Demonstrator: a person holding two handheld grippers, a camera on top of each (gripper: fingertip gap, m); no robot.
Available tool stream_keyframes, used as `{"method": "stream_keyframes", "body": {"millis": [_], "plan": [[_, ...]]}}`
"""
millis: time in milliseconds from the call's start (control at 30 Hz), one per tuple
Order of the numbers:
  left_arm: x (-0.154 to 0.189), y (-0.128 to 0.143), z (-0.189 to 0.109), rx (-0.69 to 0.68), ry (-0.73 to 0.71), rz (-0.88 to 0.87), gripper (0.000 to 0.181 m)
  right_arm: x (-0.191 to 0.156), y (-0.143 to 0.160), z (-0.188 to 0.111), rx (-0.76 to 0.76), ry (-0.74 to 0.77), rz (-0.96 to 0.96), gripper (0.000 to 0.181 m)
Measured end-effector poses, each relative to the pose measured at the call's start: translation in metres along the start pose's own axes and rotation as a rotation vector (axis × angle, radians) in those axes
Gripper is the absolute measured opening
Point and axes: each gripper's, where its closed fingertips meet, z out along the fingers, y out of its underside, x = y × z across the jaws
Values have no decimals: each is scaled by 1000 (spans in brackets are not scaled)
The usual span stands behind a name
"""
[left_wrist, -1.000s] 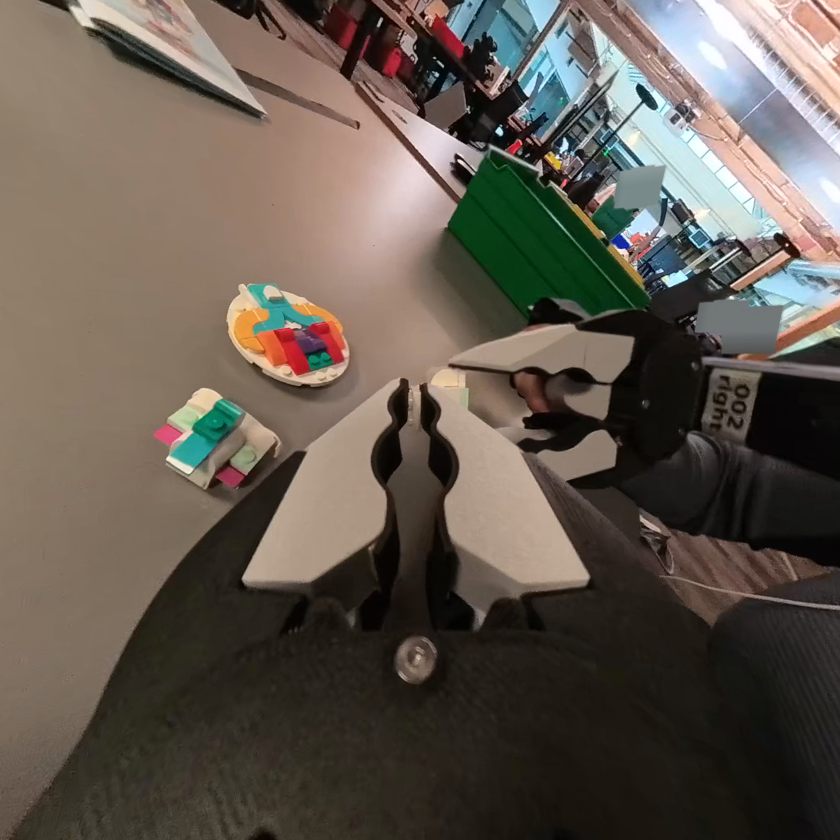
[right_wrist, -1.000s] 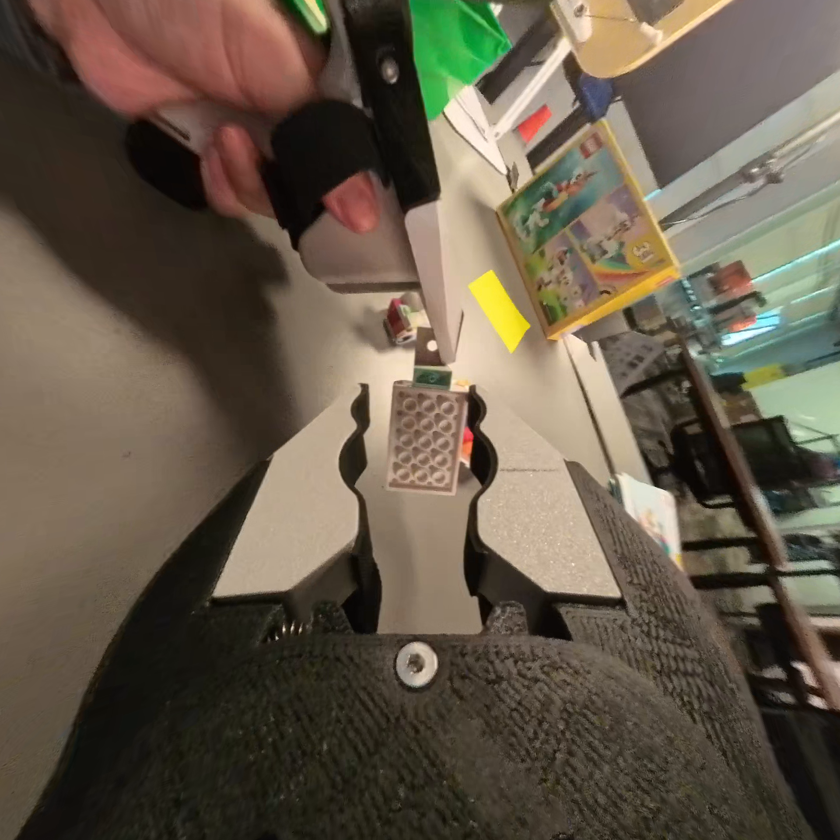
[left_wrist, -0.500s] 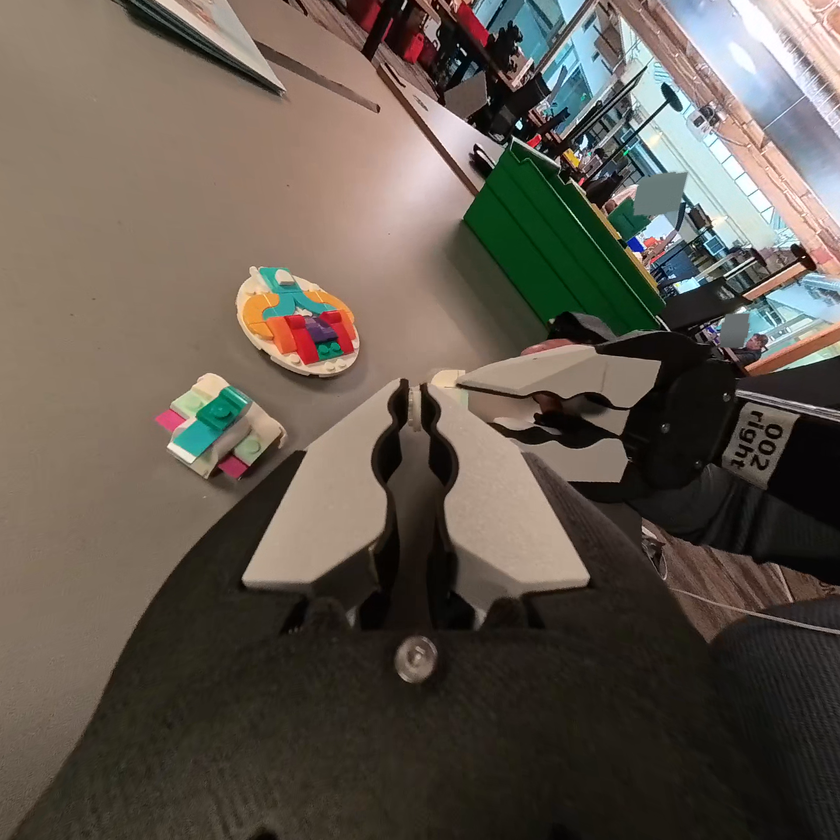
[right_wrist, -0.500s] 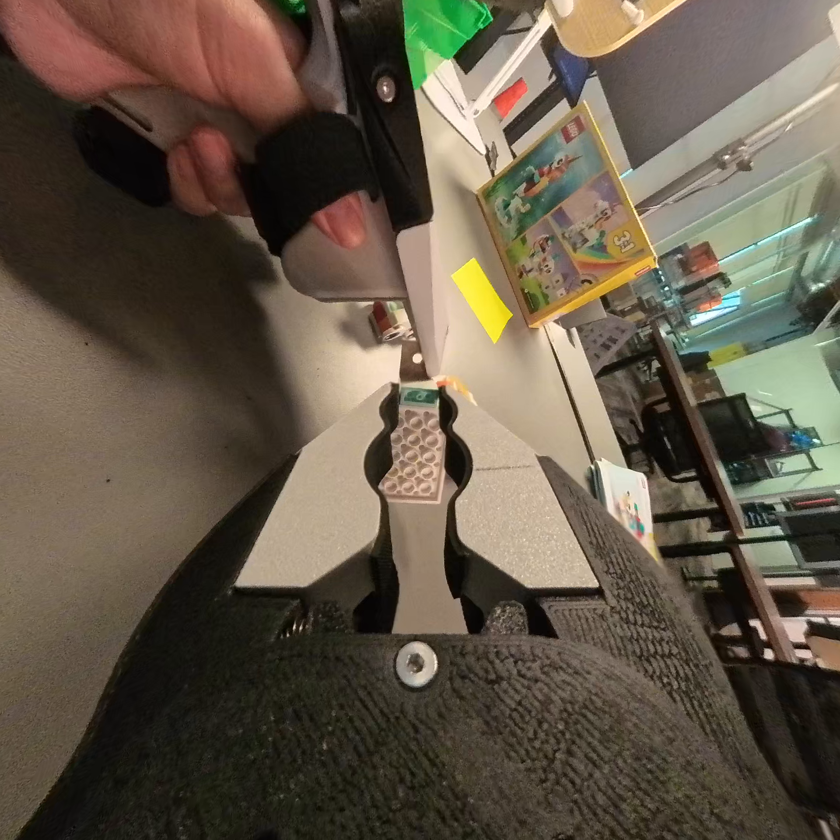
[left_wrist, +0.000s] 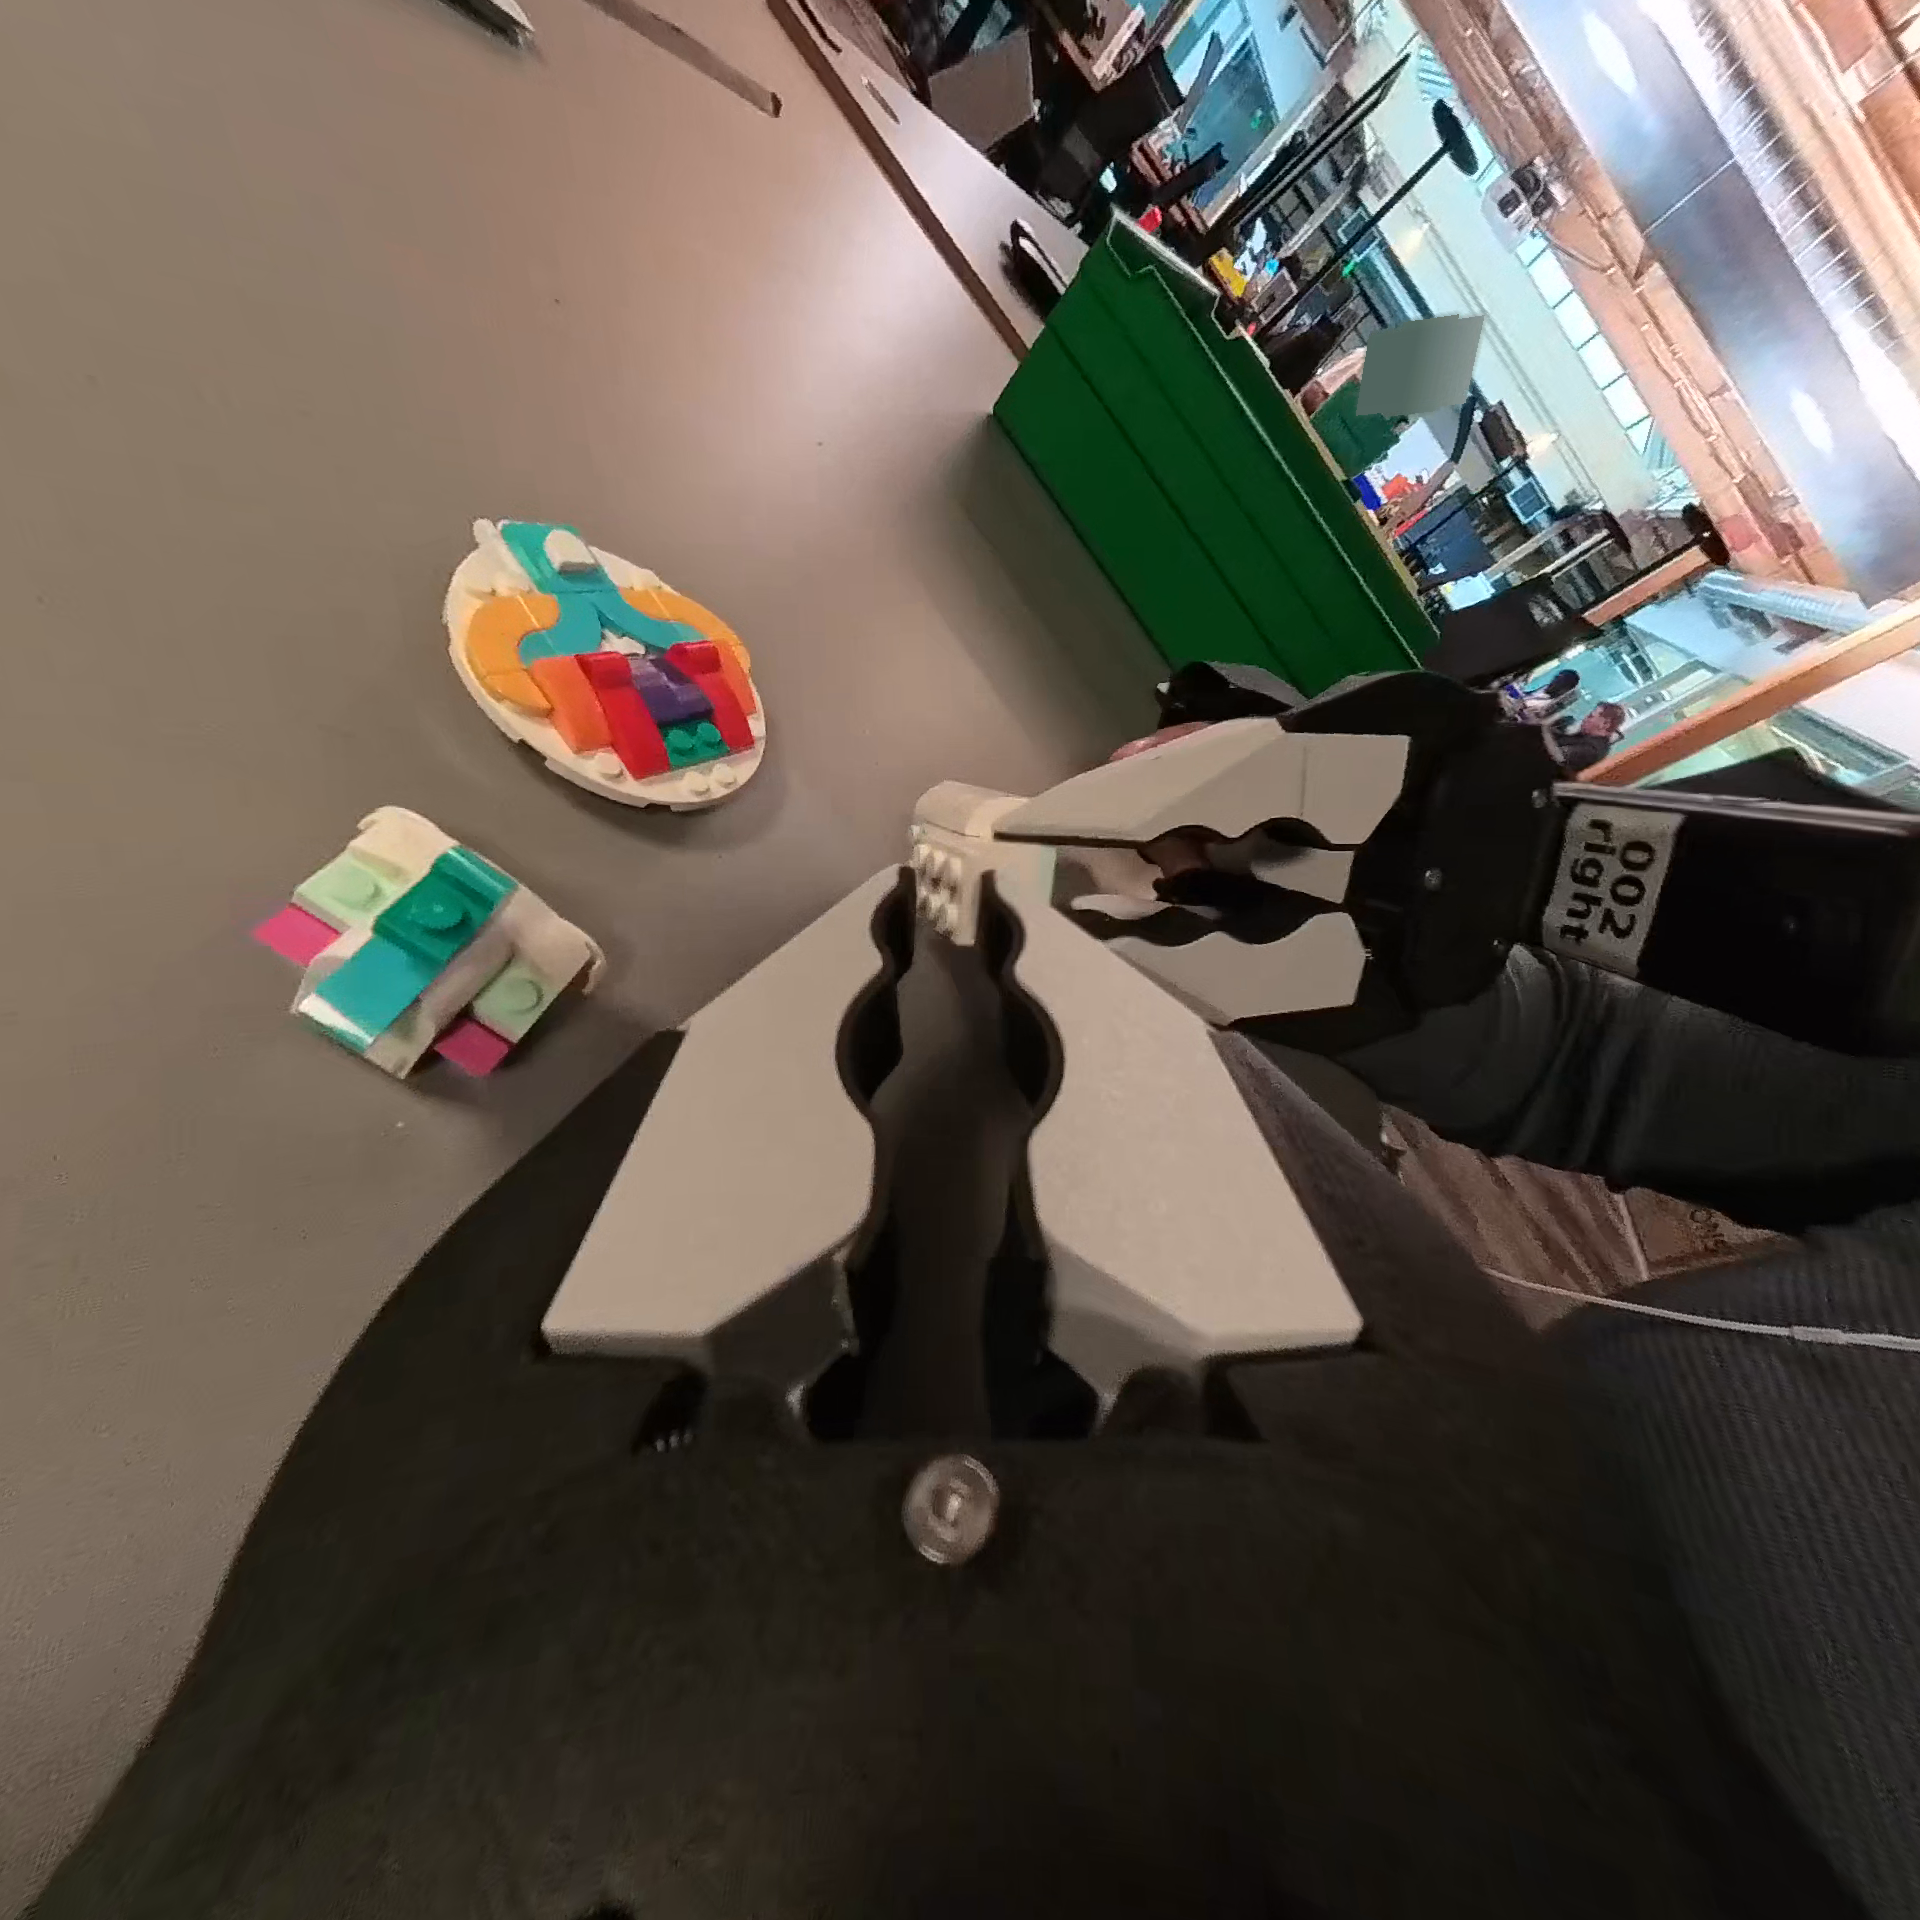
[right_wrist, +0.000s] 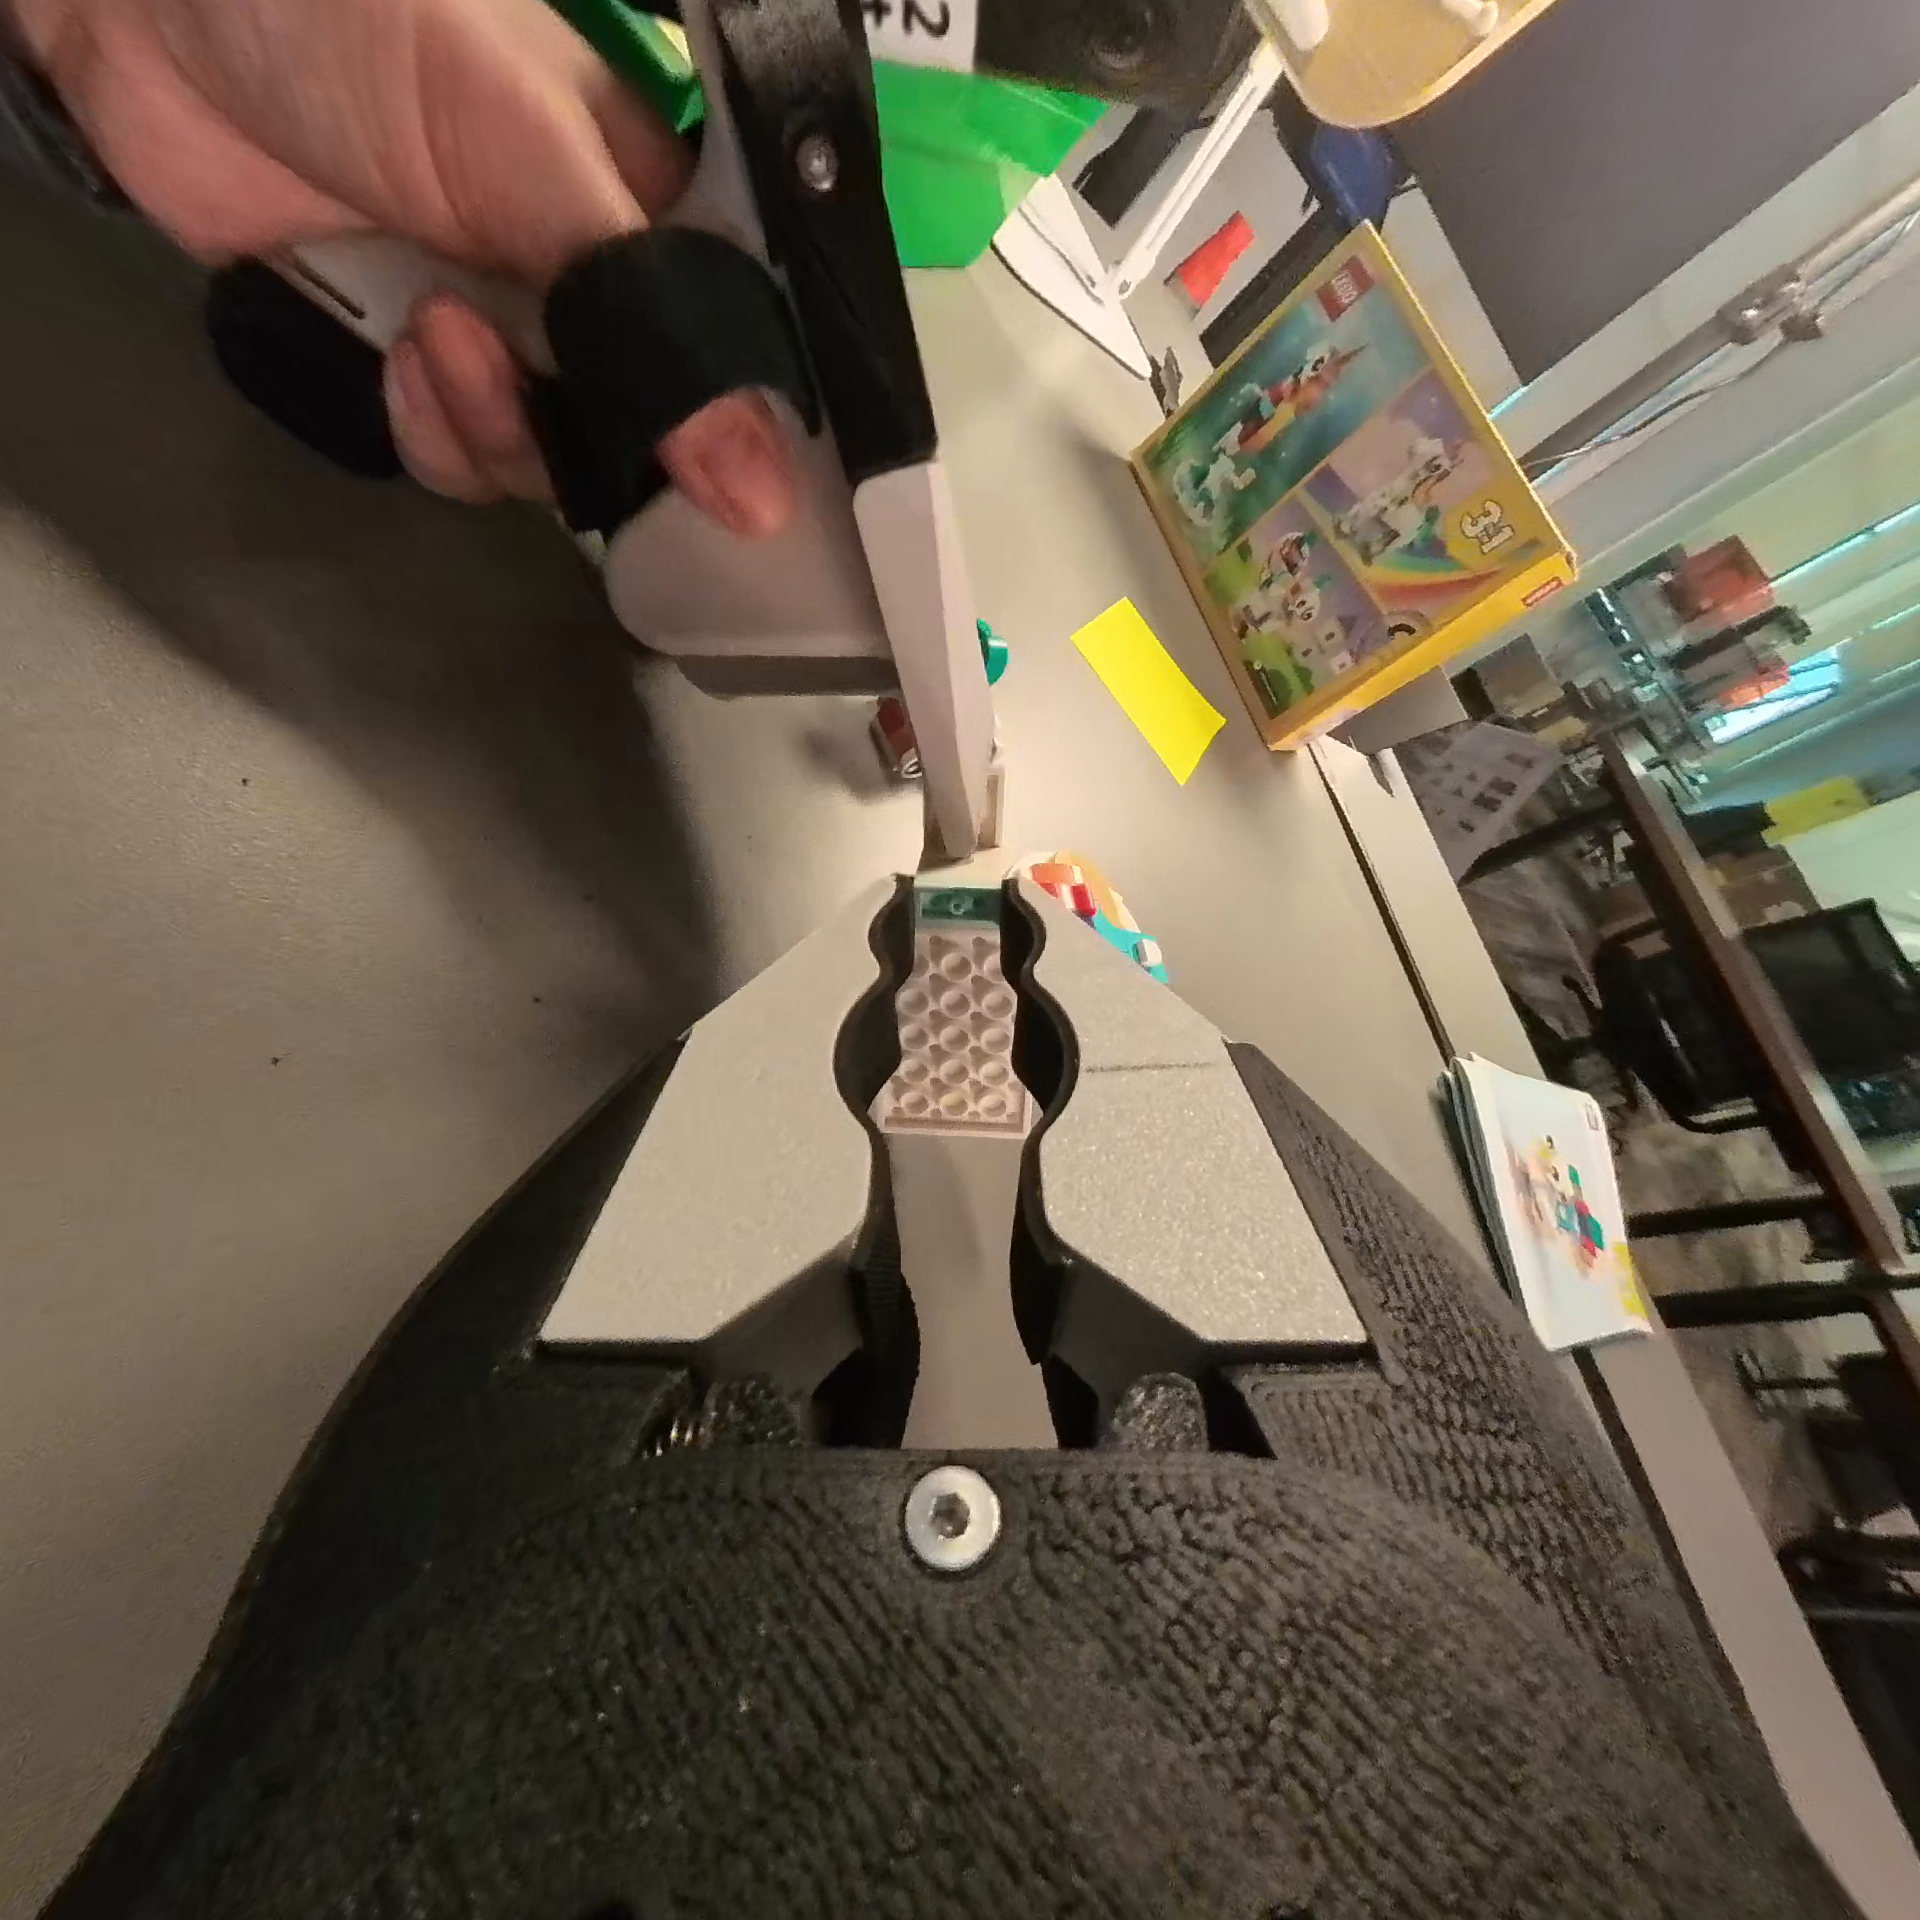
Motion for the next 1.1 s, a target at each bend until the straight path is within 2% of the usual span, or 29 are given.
{"method": "stream_keyframes", "body": {"millis": [167,367,433,500,567,667,833,1000,1100], "plan": [[0,3,0,-26,-47,99,5,-3,0,-3,7,5,-53,13],[15,12,4,-68,16,169,4,-10,-7,-23,129,-28,-114,13],[-10,0,-9,-16,-109,135,4,3,-11,-44,196,40,-117,13],[-24,-16,-31,73,-95,60,3,5,1,-56,192,43,-102,13],[-17,-5,-20,-3,-109,148,3,2,-3,-55,219,9,-79,13],[-3,1,-7,-36,-36,136,3,4,0,-51,229,-40,1,13],[-1,-1,-8,-27,13,90,4,6,38,-33,24,-91,88,14],[-10,0,-7,-43,-16,32,4,4,46,-31,-31,-161,166,14],[-10,4,-4,-76,-4,20,4,-4,59,-28,-127,-237,209,14]]}}
